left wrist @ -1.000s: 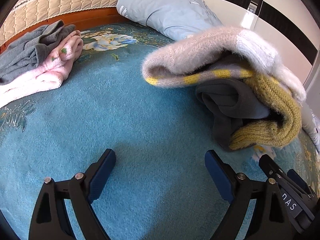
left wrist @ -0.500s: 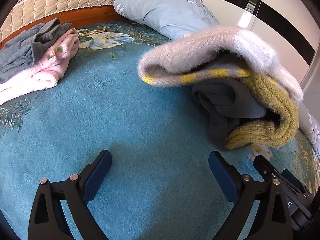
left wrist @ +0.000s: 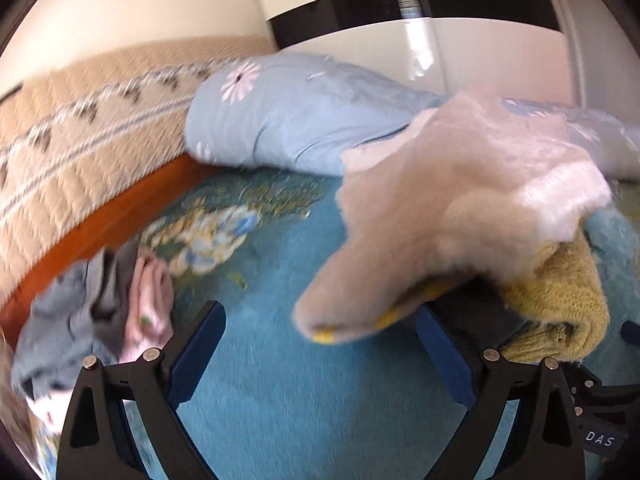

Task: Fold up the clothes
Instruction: 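Reach both grippers toward the pile of sweaters on the bed, then grasp the fuzzy pink sweater with the left gripper and lift it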

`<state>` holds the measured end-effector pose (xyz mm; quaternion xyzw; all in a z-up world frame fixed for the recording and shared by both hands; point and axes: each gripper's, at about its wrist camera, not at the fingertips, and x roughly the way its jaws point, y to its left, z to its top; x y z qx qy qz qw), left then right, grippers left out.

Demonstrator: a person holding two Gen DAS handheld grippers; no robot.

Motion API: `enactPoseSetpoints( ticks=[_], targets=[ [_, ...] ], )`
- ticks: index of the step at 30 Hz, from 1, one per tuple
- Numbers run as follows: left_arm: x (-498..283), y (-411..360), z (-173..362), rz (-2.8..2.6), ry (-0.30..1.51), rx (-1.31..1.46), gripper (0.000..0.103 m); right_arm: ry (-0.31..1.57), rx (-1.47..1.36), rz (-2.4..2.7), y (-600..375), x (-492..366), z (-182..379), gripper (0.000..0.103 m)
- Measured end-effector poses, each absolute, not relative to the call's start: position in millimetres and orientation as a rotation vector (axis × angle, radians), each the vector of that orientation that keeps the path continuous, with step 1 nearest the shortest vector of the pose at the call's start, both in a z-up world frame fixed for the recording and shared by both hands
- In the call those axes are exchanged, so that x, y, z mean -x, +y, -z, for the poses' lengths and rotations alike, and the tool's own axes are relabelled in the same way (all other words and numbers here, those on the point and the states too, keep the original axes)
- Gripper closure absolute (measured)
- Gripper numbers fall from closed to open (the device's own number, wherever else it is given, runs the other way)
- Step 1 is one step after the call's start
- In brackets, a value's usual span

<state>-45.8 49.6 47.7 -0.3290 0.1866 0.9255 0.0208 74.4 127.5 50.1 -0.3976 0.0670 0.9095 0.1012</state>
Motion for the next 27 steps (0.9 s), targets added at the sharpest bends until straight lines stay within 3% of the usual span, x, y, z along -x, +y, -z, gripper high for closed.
enactPoseSetpoints(
  ticks=[3, 5, 6, 8, 11, 13, 20, 24, 27],
  targets=[
    [59, 56, -41, -2.799, 0.744, 1.038, 0.015, 0.194, 1.181, -2.684, 139, -80, -54, 0.0],
    [69, 57, -36, -2.76, 0.8, 1.057, 0.042, 0.192, 1.187, -2.681, 145, -83, -57, 0.0],
    [73, 56, -38, -2.751, 0.778, 1.041, 0.046, 0.191, 1.188, -2.68, 149, -85, -59, 0.0],
    [75, 57, -43, -2.749, 0.731, 1.025, 0.066, 0.192, 1.194, -2.679, 152, -88, -64, 0.0],
    [73, 64, -47, -2.788, 0.748, 1.016, 0.085, 0.191, 1.199, -2.678, 164, -94, -67, 0.0],
    [66, 69, -52, -2.825, 0.782, 0.987, 0.09, 0.203, 1.193, -2.683, 175, -98, -71, 0.0],
    [-3, 63, -115, -2.916, 0.66, 0.718, 0.092, 0.381, 1.006, -2.654, 237, -128, -106, 0.0],
    [-47, 42, -127, -2.914, 0.469, 0.709, 0.092, 0.573, 0.573, -2.597, 283, -171, -142, 0.0],
    [-66, 22, -110, -2.918, 0.311, 0.763, 0.092, 0.686, 0.48, -2.706, 269, -156, -157, 0.0]
  ],
)
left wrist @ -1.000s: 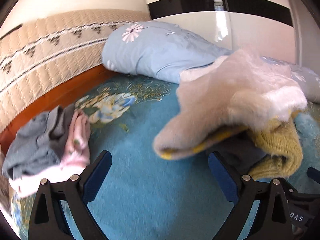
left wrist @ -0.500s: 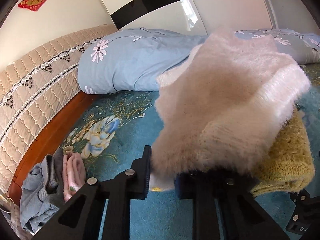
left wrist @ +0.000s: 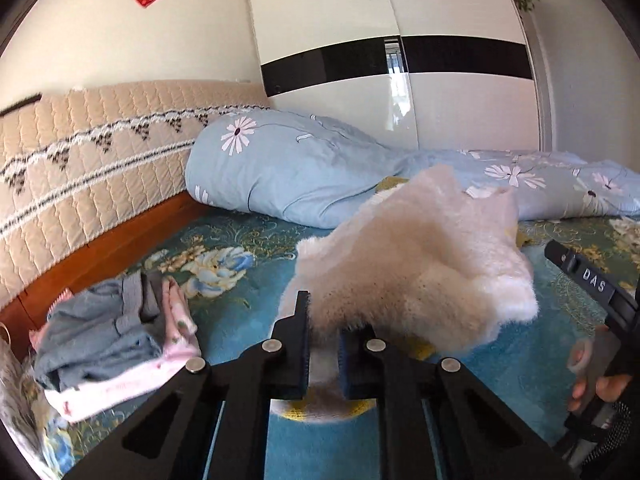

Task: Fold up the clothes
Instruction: 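Grasp the fuzzy pink sweater with the left gripper and lift it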

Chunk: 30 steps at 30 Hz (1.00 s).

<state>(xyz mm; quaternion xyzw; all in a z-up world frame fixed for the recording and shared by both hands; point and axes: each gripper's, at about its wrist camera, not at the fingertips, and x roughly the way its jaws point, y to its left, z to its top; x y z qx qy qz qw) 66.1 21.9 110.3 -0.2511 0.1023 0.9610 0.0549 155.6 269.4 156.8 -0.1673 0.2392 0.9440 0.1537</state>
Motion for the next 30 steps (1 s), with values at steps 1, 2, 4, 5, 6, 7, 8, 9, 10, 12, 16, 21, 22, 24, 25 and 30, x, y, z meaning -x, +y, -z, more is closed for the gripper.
enactPoseSetpoints(
  ticks=[1, 2, 4, 5, 6, 7, 8, 9, 10, 12, 16, 21, 22, 24, 25, 30],
  targets=[
    [-71, 15, -103, -2.925, 0.269, 0.783, 0.092, 0.81, 0.491, -2.759, 280, -150, -155, 0.0],
    [-75, 8, -93, -2.932, 0.225, 0.811, 0.092, 0.926, 0.556, -2.799, 283, -135, -148, 0.0],
    [-79, -3, -76, -2.932, 0.168, 0.861, 0.092, 1.146, 0.697, -2.842, 284, -112, -133, 0.0],
    [-82, -7, -67, -2.932, 0.145, 0.881, 0.092, 1.256, 0.725, -2.837, 293, -112, -122, 0.0],
    [-85, -9, -63, -2.939, 0.132, 0.873, 0.092, 1.33, 0.744, -2.834, 292, -104, -114, 0.001],
    [-89, -11, -58, -2.945, 0.119, 0.863, 0.092, 1.401, 0.763, -2.83, 290, -96, -106, 0.004],
    [-92, -12, -55, -2.953, 0.093, 0.846, 0.092, 1.47, 0.774, -2.815, 290, -91, -102, 0.007],
    [-93, -13, -56, -2.962, 0.068, 0.831, 0.091, 1.539, 0.785, -2.798, 291, -86, -98, 0.01],
    [-94, -15, -57, -2.97, 0.043, 0.815, 0.091, 1.585, 0.793, -2.777, 294, -86, -95, 0.015],
    [-96, -17, -58, -2.986, -0.007, 0.785, 0.091, 1.655, 0.843, -2.735, 301, -82, -88, 0.024],
    [-99, -16, -55, -3.001, 0.033, 0.747, 0.091, 1.844, 0.985, -2.643, 302, -74, -61, 0.053],
    [-93, -29, -46, -2.947, -0.053, 0.805, 0.087, 1.806, 0.997, -2.653, 317, -50, -17, 0.063],
    [-90, -31, -44, -2.93, -0.073, 0.821, 0.086, 1.767, 0.979, -2.683, 322, -51, -21, 0.066],
    [-86, -32, -39, -2.907, -0.086, 0.85, 0.082, 1.603, 0.909, -2.799, 324, -50, -34, 0.069],
    [-85, -33, -37, -2.896, -0.092, 0.865, 0.077, 1.506, 0.873, -2.858, 324, -52, -40, 0.07],
    [-80, -36, -31, -2.868, -0.142, 0.896, 0.071, 1.293, 0.801, -2.954, 314, -77, -82, 0.079]
  ],
)
